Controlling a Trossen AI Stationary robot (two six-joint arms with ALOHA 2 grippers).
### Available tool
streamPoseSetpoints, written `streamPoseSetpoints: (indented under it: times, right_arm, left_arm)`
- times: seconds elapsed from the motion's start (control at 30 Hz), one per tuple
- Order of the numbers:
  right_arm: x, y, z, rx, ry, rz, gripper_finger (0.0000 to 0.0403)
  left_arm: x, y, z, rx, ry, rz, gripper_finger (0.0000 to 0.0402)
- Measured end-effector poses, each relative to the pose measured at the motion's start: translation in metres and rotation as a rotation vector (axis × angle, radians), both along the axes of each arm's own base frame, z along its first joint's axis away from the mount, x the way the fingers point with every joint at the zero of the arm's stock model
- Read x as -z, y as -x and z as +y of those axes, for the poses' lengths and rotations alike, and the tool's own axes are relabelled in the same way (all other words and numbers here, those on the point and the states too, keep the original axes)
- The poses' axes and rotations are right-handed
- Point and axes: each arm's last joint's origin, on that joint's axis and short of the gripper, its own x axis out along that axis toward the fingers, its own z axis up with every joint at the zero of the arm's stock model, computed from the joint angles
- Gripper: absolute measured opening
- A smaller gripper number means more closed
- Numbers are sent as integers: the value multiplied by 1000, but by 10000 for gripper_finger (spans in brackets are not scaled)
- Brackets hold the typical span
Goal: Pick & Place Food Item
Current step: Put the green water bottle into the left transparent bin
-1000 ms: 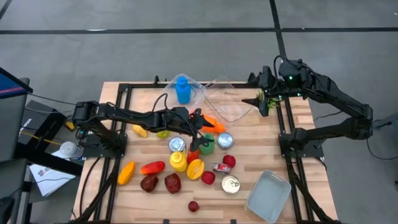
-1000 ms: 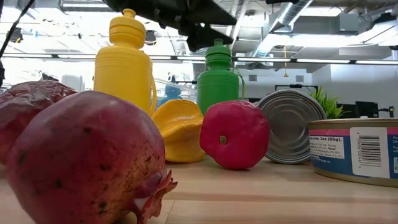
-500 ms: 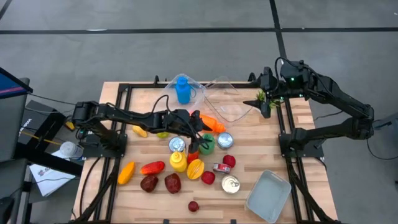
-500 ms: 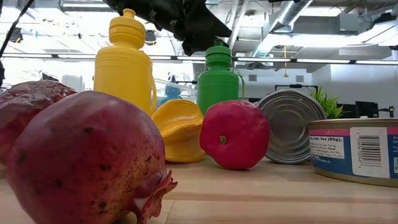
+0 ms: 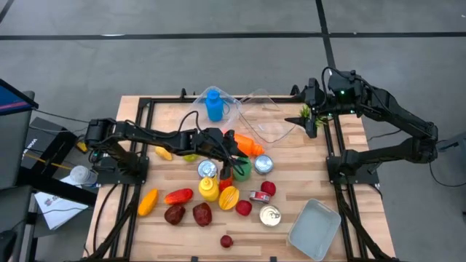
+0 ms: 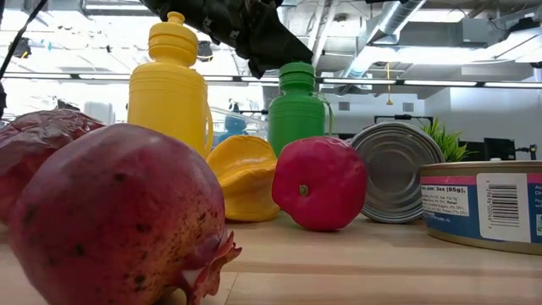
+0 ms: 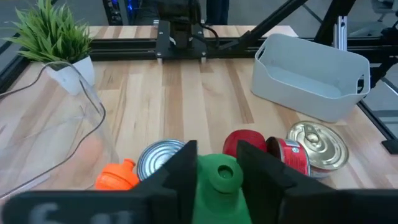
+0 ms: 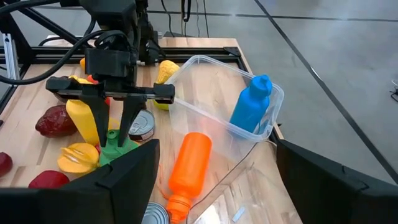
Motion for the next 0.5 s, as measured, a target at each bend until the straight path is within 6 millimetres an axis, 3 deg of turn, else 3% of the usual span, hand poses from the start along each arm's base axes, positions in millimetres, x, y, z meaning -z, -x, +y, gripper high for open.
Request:
streamPoseSetpoints:
  times: [0.13, 0.33, 0.5]
  right_arm:
    - [0, 0, 0, 0, 0, 0, 313]
    - [0, 0, 0, 4, 2, 0, 313]
    - [0, 0, 0, 5, 2, 0, 313]
  left_arm:
    - [0, 0, 1, -3, -1, 4, 42]
    - [-3, -2, 2, -20, 0, -40, 40]
    - [-26, 3, 6, -73, -14, -139, 48]
